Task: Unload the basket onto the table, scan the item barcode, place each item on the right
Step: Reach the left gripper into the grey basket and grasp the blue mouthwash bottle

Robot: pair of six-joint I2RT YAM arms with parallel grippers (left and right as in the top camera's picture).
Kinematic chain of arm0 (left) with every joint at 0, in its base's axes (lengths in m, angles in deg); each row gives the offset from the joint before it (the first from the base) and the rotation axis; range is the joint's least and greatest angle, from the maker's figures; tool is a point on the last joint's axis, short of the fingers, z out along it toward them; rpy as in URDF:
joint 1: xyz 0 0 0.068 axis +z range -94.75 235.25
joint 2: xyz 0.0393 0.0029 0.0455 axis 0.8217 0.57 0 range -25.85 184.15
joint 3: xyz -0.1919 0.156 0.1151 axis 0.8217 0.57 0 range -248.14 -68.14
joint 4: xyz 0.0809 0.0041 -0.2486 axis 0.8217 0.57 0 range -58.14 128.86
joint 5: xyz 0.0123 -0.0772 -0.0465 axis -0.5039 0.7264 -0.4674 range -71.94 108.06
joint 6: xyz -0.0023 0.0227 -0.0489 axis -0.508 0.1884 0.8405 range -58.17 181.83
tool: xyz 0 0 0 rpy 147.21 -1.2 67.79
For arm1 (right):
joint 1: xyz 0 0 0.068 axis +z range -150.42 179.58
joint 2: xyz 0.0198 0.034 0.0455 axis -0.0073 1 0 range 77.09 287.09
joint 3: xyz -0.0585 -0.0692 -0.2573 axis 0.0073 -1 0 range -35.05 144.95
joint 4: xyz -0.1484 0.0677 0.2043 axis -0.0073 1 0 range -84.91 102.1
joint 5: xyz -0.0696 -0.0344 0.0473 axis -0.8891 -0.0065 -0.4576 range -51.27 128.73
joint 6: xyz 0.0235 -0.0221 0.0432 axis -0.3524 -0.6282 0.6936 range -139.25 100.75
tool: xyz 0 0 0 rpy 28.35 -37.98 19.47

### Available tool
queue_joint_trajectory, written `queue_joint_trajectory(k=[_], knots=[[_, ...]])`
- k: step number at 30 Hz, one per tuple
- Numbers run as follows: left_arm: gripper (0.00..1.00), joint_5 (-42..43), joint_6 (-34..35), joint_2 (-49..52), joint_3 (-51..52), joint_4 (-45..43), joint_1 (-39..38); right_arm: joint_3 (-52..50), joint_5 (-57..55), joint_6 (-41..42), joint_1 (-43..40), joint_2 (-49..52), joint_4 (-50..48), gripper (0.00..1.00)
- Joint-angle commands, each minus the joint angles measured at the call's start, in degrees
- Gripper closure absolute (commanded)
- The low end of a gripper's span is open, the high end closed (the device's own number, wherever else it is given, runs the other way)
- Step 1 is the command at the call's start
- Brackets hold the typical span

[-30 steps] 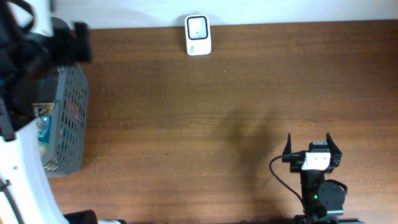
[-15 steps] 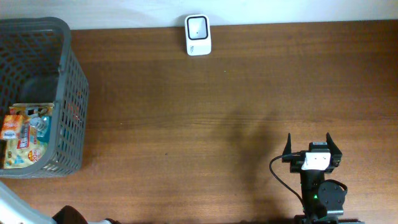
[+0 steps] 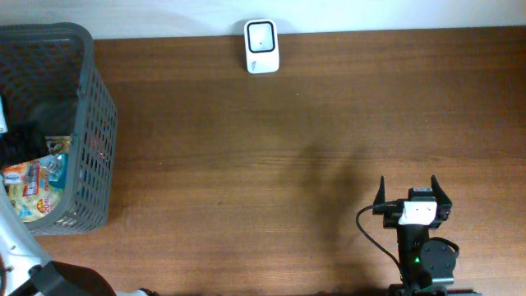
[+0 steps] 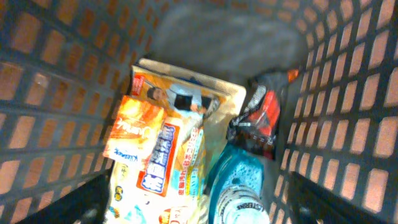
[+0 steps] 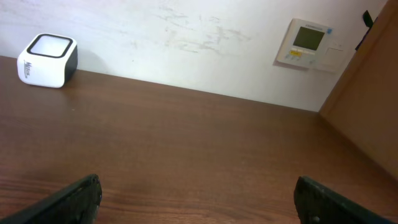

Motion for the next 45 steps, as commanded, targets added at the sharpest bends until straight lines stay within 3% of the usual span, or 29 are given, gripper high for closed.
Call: queue_joint_trajectory(k=[1,3,7,13,16,19,22,24,27,37,40,43,45], knots=[[0.09,4.63,-8.26,-0.02,2.86,-0.24,-0.15,-0.46,-0.90,0.04,0.33,-0.26,0.22,0.02],[0.08,8.37,-11.76,0.00,4.07,0.13,-0.20,-0.46,-0.90,0.04,0.33,-0.26,0.22,0.02],[0.06,8.09,-15.80,0.00,7.21,0.13,-0.17,-0.46,-0.90,0.04,0.33,-0.26,0.22,0.02],[0.09,8.07,-17.94,0.00,14.16,-4.59,-0.20,-0.46,-0.90,0.04,0.33,-0.26,0.22,0.02],[0.15,7.69,-18.18,0.00,15.91,-5.97,-0.13,-0.46,-0.90,0.04,0.33,-0.26,0.22,0.02],[0.30,5.05,-18.16,0.04,17.11,-6.51,-0.13,-0.46,-0.90,0.04,0.33,-0.26,0.22,0.02],[0.29,3.98,-18.14,0.15,17.20,-6.99,-0.13,-0.46,-0.90,0.04,0.33,-0.26,0.22,0.02],[0.34,4.00,-18.14,0.15,17.20,-7.85,-0.13,-0.46,-0.90,0.04,0.33,-0.26,0.22,0.02],[0.53,3.98,-18.14,0.15,17.20,-7.85,-0.13,-0.46,-0.90,0.04,0.33,-0.26,0.22,0.01],[0.41,6.03,-17.44,2.58,17.20,-8.87,-0.15,-0.46,-0.90,0.04,0.33,-0.26,0.22,0.02],[0.57,6.10,-17.44,3.54,17.20,-8.85,-0.13,-0.46,-0.90,0.04,0.33,-0.26,0.22,0.02],[0.63,5.92,-17.46,3.50,17.18,-9.09,-0.13,-0.46,-0.90,0.04,0.33,-0.26,0.22,0.01],[0.74,5.95,-17.44,3.50,17.09,-9.09,-0.13,-0.46,-0.90,0.04,0.33,-0.26,0.22,0.02]])
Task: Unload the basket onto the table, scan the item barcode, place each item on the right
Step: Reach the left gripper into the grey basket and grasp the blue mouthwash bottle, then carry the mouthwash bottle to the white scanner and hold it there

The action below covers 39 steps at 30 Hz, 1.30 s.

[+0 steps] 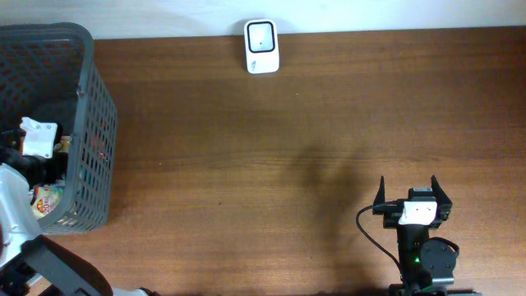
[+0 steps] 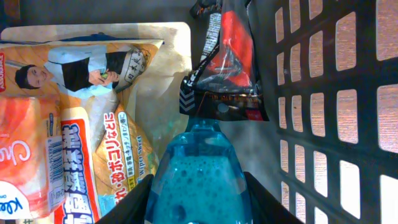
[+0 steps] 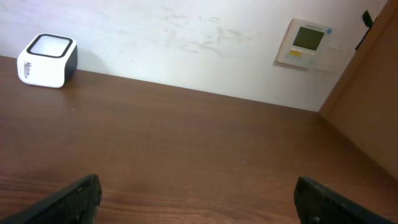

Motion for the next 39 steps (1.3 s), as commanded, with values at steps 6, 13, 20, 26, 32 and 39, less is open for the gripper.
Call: queue_joint_trajectory(k=[6,13,20,26,32,39], knots=[[0.79,0.46,6.64,-0.92,-5.60,-0.57,-0.13,-0.46,-0.90,0.02,0.33,-0.26,0.20,0.02],[0.82,1.81,10.71,-5.11,-19.12,-0.61,-0.13,-0.46,-0.90,0.02,0.33,-0.26,0.20,0.02],[0.82,18.45,25.88,-8.48,-29.22,-7.08,-0.20,-0.46,-0.90,0.02,0.33,-0.26,0.20,0.02],[0.82,38.66,47.32,-10.49,-29.31,-21.35,-2.64,-0.46,-0.90,0.02,0.33,-0.26,0.20,0.02],[0.83,40.96,55.98,-10.51,-29.27,-23.58,-14.71,-0.46,-0.90,0.02,0.33,-0.26,0.20,0.02],[0.83,30.45,55.84,-7.56,-29.03,-21.33,-37.18,-0.46,-0.90,0.02,0.33,-0.26,0.20,0.02]])
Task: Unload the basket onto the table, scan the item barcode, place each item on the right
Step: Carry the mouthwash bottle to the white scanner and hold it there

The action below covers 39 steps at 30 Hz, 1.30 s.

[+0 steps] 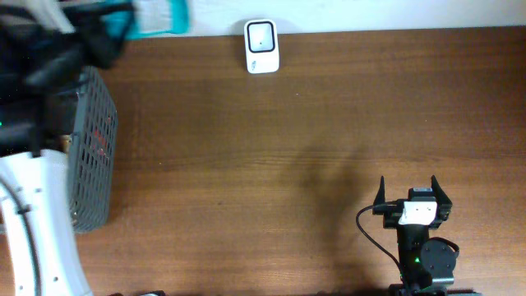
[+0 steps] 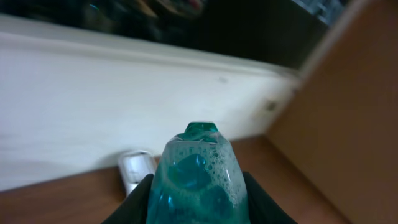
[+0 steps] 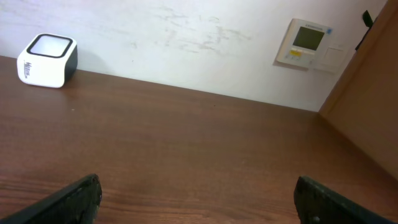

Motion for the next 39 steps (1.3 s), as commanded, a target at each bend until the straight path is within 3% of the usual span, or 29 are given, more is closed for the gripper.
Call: queue_joint_trajectory(k=[1,9,12,25,28,32,39], knots=[[0.83,-8.63,1.09,1.81,-1.53,0.92,-11.23,-0.46,-0.90,0.00,0.33,-0.26,0.20,0.02],[0.84,-41.27,-9.49,12.11,-1.53,7.23,-29.86,-0.46,-0.90,0.00,0.33,-0.26,0.20,0.02],[0.83,-49.51,-10.51,16.63,-1.53,7.63,-34.69,-0.46,-0.90,0.00,0.33,-0.26,0.20,0.02],[0.79,-50.53,-10.45,31.17,-1.53,5.18,-48.00,-0.46,-0.90,0.00,0.33,-0.26,0.20,0.02],[0.80,-51.82,-10.43,32.15,-1.53,3.58,-49.59,-0.46,-0.90,0.00,0.33,-0.26,0.20,0.02],[0.73,-51.80,-10.43,33.90,-1.53,3.30,-50.60,-0.46,-0.90,0.00,0.33,-0.26,0.20,0.02],[0.73,-51.82,-10.47,38.84,-1.53,1.90,-51.56,-0.46,-0.90,0.00,0.33,-0.26,0.20,0.02]])
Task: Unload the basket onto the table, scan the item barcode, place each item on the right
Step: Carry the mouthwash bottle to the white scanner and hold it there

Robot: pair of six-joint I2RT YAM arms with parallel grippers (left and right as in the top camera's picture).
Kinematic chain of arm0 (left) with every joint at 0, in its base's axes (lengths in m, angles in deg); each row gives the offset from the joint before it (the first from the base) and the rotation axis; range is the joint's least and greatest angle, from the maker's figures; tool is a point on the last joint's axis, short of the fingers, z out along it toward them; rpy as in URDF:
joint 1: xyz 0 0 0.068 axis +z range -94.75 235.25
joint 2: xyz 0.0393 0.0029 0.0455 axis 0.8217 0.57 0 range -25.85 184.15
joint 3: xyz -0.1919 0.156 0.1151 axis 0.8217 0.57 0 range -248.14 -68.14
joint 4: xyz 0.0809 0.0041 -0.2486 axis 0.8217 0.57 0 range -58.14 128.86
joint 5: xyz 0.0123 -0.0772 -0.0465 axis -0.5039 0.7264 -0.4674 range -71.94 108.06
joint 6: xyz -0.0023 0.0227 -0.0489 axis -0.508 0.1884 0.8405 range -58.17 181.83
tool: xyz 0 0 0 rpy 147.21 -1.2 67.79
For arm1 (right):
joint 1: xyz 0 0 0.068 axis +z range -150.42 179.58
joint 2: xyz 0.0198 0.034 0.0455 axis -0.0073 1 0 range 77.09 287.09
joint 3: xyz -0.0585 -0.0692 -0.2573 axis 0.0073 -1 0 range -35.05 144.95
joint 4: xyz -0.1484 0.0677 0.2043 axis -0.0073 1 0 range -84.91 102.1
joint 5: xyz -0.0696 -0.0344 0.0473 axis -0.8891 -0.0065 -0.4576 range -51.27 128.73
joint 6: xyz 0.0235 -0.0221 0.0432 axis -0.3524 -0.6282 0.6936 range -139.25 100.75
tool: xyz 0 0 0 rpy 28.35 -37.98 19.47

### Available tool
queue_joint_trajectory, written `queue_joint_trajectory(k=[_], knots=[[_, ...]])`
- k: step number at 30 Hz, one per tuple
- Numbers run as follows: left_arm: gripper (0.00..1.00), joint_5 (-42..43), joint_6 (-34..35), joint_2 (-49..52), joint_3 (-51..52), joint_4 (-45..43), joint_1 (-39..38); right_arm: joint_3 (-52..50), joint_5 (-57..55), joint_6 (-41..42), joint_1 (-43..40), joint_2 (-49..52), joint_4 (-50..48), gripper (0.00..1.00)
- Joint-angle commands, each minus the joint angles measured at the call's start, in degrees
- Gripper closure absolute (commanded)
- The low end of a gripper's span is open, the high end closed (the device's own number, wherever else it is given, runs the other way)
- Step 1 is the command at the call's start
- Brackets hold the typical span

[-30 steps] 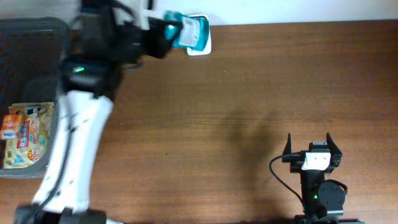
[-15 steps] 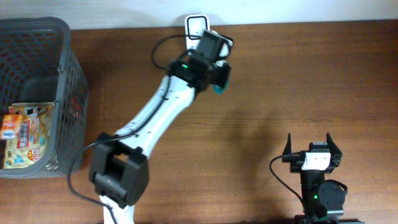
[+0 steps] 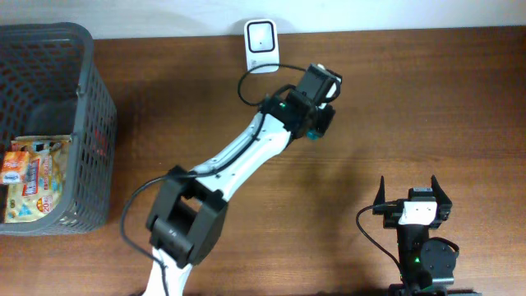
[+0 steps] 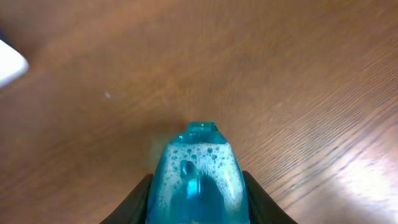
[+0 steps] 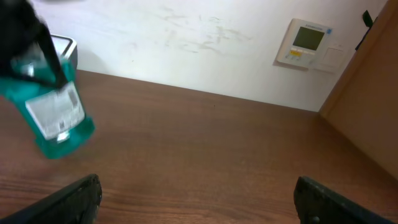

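Note:
A teal bottle of foamy liquid (image 4: 196,177) sits between the dark fingers (image 4: 138,198) of my left gripper (image 3: 316,122), which is shut on it. The bottle hangs just above the table, a little right of and in front of the white scanner box (image 3: 262,35). In the right wrist view the bottle (image 5: 53,112) shows a white label with a barcode, and the scanner (image 5: 67,48) peeks out behind it. My right gripper (image 5: 199,199) rests open and empty at the near right of the table (image 3: 411,193).
A dark mesh basket (image 3: 99,140) stands at the table's left end with snack packs (image 3: 29,177) inside. A wall thermostat (image 5: 309,42) hangs behind the table, and a wooden panel (image 5: 373,106) rises at the right.
My left arm has moved with the teal bottle from high over the basket's far corner to low over the table, just right of the scanner. The right arm is unchanged.
My left gripper first hovered open over the packs and bottle inside the basket. It then stood around the teal bottle there. Later it held the bottle raised above the basket, and now holds it down near the scanner. The right gripper stayed open throughout.

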Motion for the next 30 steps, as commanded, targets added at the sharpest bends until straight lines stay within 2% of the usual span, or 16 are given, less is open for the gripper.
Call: queue_joint_trajectory(k=[1,3,4,7,9,16,19,20,22,26,29,30], knots=[[0.73,-0.85,-0.92,2.10,-1.51,-1.60,-0.33,-0.46,-0.90,0.02,0.33,-0.26,0.20,0.02],[0.70,-0.85,-0.92,2.36,-1.51,-1.95,-0.31,-0.46,-0.90,0.02,0.33,-0.26,0.20,0.02],[0.62,-0.85,-0.92,2.36,-1.51,-2.19,-0.31,-0.46,-0.90,0.02,0.33,-0.26,0.20,0.02],[0.51,-0.83,-0.92,2.36,-1.53,-3.74,-0.31,-0.46,-0.90,0.02,0.33,-0.26,0.20,0.02],[0.38,-0.83,-0.92,2.36,-1.57,-4.63,-0.31,-0.46,-0.90,0.02,0.33,-0.26,0.20,0.02],[0.34,-1.07,-1.36,2.34,-3.87,-5.62,-0.31,-0.46,-0.90,0.02,0.33,-0.26,0.20,0.02],[0.31,-5.29,-1.33,2.10,-6.43,-4.96,-0.26,-0.46,-0.90,0.02,0.33,-0.26,0.20,0.02],[0.28,-7.17,-1.33,1.66,-7.48,-4.48,-0.24,-0.46,-0.90,0.02,0.33,-0.26,0.20,0.02],[0.14,-10.93,-1.33,0.17,-9.46,-2.80,0.09,-0.46,-0.90,0.02,0.33,-0.26,0.20,0.02],[0.09,-16.85,-1.31,-4.24,-10.93,1.64,1.01,-0.46,-0.90,0.02,0.33,-0.26,0.20,0.02],[0.00,-17.33,-1.29,-8.39,-10.95,6.29,2.32,-0.46,-0.90,0.02,0.33,-0.26,0.20,0.02],[0.01,-17.33,-1.29,-10.43,-10.95,8.92,3.13,-0.46,-0.90,0.02,0.33,-0.26,0.20,0.02]])
